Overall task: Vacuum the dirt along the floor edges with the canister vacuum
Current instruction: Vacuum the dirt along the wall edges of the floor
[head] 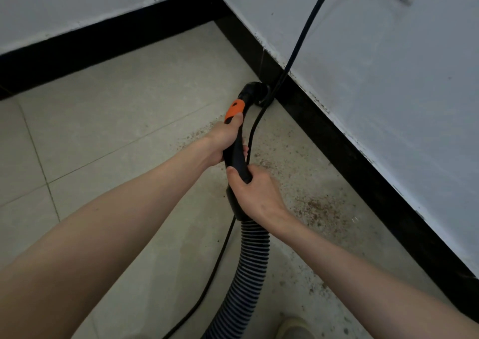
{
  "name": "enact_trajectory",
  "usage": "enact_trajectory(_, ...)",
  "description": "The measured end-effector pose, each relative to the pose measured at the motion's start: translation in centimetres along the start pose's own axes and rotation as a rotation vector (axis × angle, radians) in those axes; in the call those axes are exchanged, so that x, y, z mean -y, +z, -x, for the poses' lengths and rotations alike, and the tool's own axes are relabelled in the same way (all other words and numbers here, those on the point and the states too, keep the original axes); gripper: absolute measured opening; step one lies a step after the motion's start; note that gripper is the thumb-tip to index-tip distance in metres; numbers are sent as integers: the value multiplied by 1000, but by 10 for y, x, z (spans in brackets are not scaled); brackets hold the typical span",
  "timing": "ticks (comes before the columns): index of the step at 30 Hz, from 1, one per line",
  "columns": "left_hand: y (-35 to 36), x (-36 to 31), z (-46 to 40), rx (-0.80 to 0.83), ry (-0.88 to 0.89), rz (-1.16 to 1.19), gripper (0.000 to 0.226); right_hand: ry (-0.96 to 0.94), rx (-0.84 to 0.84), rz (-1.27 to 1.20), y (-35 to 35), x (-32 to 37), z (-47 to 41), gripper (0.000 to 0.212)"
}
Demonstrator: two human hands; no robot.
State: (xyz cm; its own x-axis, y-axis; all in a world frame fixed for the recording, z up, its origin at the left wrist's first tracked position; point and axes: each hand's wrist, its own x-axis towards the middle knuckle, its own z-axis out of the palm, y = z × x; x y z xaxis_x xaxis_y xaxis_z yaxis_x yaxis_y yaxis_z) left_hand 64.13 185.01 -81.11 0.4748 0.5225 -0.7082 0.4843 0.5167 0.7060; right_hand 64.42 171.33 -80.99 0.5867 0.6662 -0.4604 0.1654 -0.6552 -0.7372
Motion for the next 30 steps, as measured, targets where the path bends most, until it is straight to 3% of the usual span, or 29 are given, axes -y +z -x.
enact_trajectory(9, -24, -2, 6, -98, 13, 62, 37, -39, 93, 18, 8, 16, -5, 34)
enact_trajectory(19, -16, 3, 21, 28, -40, -70, 44, 17, 38, -42, 16, 14, 26, 39)
enact_trajectory(30, -54, 8, 17, -154, 28, 108, 35, -84, 183, 9, 27, 30, 4, 33)
